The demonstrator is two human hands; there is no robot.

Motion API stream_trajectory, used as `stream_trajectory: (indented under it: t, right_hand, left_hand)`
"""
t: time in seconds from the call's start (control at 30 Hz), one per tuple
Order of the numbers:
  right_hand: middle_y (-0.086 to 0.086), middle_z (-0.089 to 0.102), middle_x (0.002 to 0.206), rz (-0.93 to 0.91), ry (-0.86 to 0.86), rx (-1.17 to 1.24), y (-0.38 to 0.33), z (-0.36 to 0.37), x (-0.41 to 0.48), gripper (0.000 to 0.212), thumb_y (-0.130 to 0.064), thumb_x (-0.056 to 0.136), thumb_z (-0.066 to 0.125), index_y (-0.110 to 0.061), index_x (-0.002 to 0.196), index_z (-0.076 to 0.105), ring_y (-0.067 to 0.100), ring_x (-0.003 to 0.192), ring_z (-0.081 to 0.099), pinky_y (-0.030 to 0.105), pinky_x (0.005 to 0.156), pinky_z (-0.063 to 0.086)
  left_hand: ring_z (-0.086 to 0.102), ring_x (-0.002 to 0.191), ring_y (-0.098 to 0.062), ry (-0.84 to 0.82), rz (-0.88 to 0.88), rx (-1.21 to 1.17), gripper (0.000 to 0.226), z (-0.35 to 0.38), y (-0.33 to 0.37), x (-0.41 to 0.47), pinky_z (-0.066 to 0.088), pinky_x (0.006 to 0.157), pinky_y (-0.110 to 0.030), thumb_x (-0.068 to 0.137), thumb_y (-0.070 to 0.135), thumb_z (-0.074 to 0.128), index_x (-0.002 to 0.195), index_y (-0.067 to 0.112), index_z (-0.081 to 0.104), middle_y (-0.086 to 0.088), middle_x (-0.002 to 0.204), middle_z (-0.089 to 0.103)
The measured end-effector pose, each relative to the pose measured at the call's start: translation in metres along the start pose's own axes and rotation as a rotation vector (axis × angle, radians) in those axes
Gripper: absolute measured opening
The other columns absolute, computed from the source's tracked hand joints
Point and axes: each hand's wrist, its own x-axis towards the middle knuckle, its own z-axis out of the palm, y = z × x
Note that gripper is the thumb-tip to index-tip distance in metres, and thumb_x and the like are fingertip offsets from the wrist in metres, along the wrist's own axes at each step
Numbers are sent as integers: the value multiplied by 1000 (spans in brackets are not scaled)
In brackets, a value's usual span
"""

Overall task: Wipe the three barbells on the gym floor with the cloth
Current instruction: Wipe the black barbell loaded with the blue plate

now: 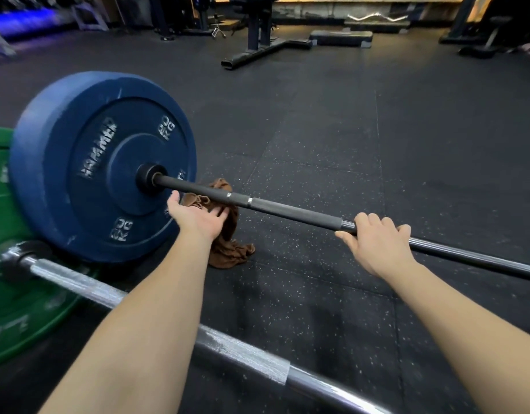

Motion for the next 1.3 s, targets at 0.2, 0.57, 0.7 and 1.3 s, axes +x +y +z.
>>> stream_trajectory:
  t: [0.2,0.57,0.7,1.3]
  right_hand:
    - [-1,57,114,-6,-10,10,1,-2,0,53,-68,100,23,-21,111,45,27,104,54,46,87,38]
    - [-1,57,112,-4,18,11,0,0,-1,52,-67,100,24,-21,109,45,27,102,54,46,87,38]
    - [-1,56,111,-1,19,4,0,1,-2,52,-68,100,24,-21,108,44,27,100,53,46,86,38]
    - [0,57,112,-5,27,4,0,0,-1,50,-67,100,25,-21,106,42,28,102,54,45,85,36]
  left_hand:
    - [47,136,-46,46,51,-75,69,8,4,4,30,117,-63,92,62,46,145,18,52,-20,149,49]
    - [41,143,-40,92,142,-11,74,1,45,7,32,120,-56,92,60,52,150,15,47,-17,155,44]
    - [44,141,-41,79,112,-3,68,0,27,5,32,119,-55,94,58,48,148,17,49,-17,152,48]
    - [46,138,-45,86,161,88,90,5,20,3,38,114,-62,85,76,57,154,20,41,-17,155,43]
